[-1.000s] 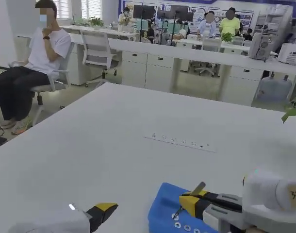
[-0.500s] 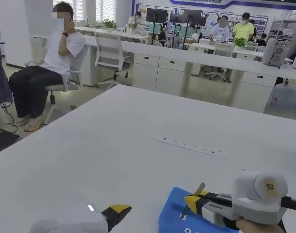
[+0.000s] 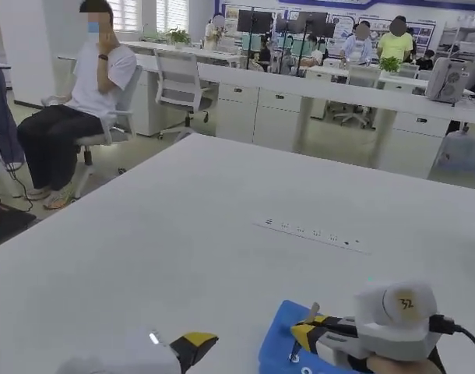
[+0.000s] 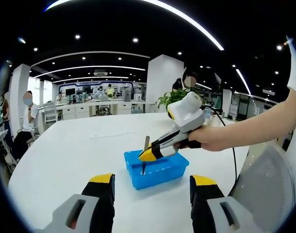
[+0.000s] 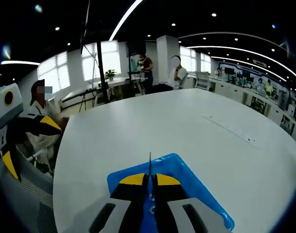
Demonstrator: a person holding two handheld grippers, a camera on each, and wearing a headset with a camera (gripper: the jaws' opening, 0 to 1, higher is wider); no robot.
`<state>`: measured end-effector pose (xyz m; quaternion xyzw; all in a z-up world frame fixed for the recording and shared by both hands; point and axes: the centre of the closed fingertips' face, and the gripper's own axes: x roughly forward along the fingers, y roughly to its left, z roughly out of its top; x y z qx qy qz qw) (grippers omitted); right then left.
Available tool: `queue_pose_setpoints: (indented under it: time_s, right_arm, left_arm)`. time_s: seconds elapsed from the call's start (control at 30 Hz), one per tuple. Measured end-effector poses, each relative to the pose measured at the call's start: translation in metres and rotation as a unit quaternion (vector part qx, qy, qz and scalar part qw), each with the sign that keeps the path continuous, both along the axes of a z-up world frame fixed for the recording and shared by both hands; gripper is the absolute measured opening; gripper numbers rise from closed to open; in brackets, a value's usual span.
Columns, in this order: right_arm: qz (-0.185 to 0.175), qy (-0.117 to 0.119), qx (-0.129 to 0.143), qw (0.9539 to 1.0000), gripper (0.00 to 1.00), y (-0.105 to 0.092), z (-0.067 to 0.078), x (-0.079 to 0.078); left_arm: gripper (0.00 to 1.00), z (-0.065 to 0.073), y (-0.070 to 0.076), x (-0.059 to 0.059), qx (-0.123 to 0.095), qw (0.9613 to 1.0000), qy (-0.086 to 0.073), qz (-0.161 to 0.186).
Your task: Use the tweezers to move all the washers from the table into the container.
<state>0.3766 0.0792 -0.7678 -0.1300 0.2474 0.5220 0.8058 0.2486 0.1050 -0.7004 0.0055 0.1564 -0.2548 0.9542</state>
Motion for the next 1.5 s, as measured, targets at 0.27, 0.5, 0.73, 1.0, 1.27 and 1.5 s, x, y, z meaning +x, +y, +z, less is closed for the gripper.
queue_pose_setpoints:
  time_s: [0.27,0.5,0.73,1.0,1.27,1.5]
  right_arm:
    - [-0.005,0.005,0.005,1.0000,0.03,0.000,-0.001,0.001]
    - [-0.017,-0.014,0.040,0.9990,0.03,-0.003,0.022,0.000]
    - [-0.025,-0.039,0.086,0.9952,0.03,-0.014,0.057,-0.010]
    - [-0.014,-0.044,0.133,0.9901,0.02,-0.030,0.083,-0.054]
    - [0.010,-0.022,0.119,0.9926,0.02,-0.049,0.063,-0.097]
    - [0.035,0.004,0.040,0.9986,0.02,-0.081,0.030,-0.127]
  left_arm:
    - [0.62,-0.002,-0.001,0.000,0.003,1.0000,0.003,-0.002]
    - [0.61,-0.003,-0.003,-0.001,0.002,1.0000,0.005,-0.007]
    - [0.59,-0.005,-0.005,-0.002,0.007,0.9998,0.008,-0.015]
    - [0.55,-0.003,-0.012,-0.004,-0.012,0.9995,0.011,-0.029]
    - [0.44,-0.013,-0.028,-0.011,0.020,0.9967,0.027,-0.074]
    - [0.43,-0.013,-0.028,-0.012,0.034,0.9961,0.024,-0.078]
